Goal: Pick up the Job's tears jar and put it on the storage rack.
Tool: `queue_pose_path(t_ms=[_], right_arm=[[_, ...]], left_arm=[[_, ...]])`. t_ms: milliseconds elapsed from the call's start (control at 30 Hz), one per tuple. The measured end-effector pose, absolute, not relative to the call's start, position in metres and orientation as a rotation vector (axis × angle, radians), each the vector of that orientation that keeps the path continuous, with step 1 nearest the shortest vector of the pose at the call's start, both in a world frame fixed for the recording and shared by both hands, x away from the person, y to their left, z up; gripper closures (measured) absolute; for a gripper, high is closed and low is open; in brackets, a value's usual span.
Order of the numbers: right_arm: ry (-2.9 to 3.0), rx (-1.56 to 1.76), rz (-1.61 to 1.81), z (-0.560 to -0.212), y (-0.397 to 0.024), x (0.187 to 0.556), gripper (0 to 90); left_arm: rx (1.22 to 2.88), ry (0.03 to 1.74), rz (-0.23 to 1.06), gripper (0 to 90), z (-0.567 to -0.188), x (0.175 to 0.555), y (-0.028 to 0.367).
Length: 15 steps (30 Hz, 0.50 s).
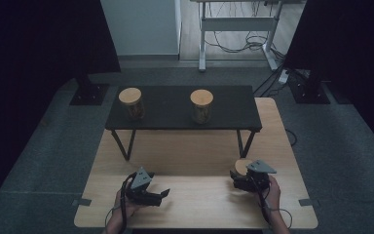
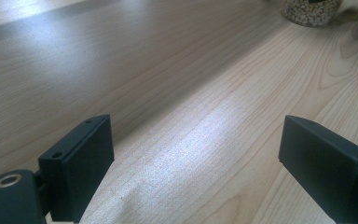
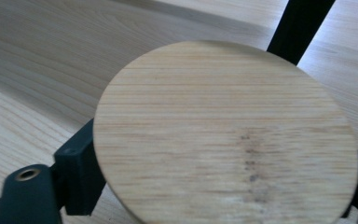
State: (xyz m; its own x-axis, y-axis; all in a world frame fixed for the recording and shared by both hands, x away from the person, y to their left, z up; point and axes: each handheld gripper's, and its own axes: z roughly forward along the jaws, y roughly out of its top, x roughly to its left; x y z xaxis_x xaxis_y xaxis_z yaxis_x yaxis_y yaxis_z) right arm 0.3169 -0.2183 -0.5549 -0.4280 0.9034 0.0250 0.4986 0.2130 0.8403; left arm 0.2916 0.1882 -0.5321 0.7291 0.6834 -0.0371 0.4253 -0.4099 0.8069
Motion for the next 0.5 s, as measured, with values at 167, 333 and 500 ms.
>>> queue_pose_path(t_ms=[167,333,500], right_arm=[[2.015,1.299,1.109,-0.5554,-0.2183,0.3172,23.7],[2.009,1.31,1.114,-0.5558,-0.219,0.3173,24.3],[2.007,1.309,1.116,-0.556,-0.2192,0.3172,24.4]], left_arm=[[2.063,0.838,0.376,9.8,-0.532,0.2916,0.1883],[2.063,0.837,0.379,9.8,-0.5316,0.2916,0.1884],[2.061,0.838,0.382,9.8,-0.531,0.2915,0.189]])
